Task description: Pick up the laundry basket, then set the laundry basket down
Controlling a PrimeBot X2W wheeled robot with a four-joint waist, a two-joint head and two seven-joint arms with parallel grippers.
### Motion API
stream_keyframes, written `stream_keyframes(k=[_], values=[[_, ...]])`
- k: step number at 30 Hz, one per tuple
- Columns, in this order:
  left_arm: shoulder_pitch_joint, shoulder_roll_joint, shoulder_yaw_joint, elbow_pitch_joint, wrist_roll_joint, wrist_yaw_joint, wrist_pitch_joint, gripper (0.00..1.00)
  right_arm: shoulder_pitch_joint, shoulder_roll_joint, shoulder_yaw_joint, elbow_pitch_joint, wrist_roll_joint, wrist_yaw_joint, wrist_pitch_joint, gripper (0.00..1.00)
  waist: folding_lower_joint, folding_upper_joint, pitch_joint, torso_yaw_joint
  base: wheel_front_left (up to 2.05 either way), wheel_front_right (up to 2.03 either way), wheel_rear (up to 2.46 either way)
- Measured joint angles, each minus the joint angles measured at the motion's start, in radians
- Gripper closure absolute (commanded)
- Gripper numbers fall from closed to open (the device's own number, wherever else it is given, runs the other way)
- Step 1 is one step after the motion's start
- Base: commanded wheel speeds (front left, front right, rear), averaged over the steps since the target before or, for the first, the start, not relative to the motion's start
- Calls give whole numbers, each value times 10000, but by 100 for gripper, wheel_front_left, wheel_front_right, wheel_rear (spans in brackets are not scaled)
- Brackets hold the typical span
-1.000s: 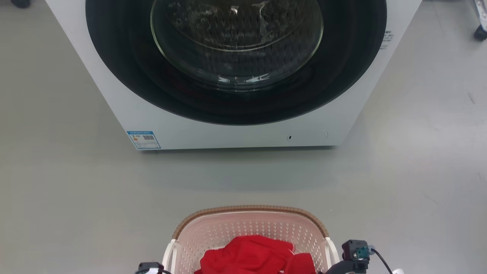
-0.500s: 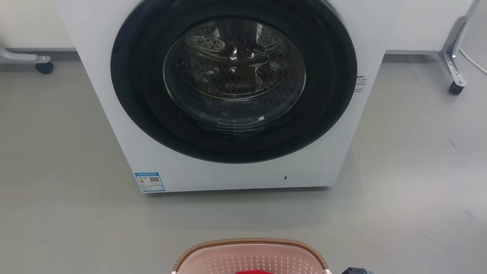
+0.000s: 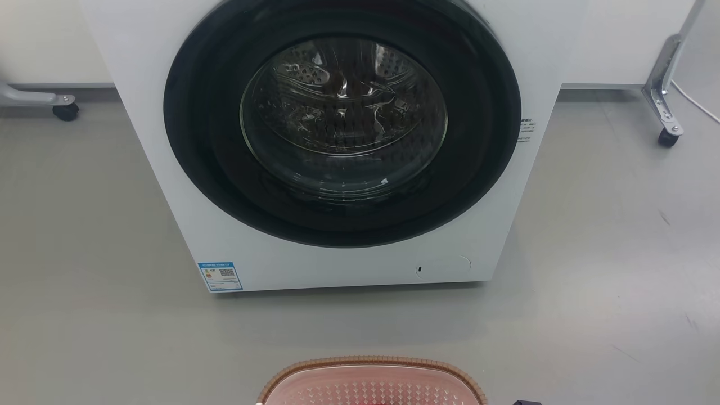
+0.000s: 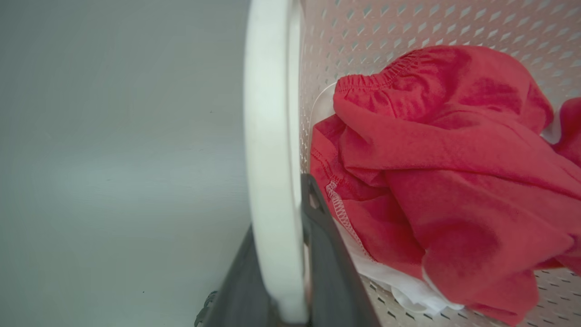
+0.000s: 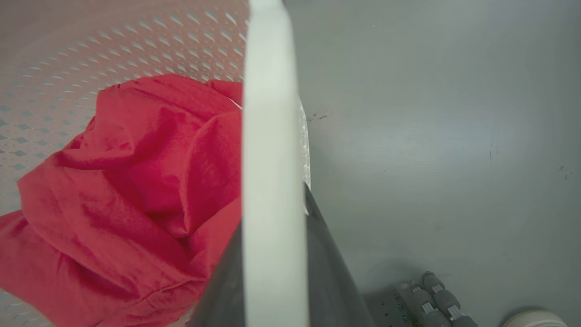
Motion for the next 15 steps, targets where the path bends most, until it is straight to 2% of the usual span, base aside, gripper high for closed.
stream_keyframes(k=[15], values=[[0,0,-104,-10,-88,48,2,100,-40,2,297,128,460,0,-148,100,0,0,51,4,0,0,0]])
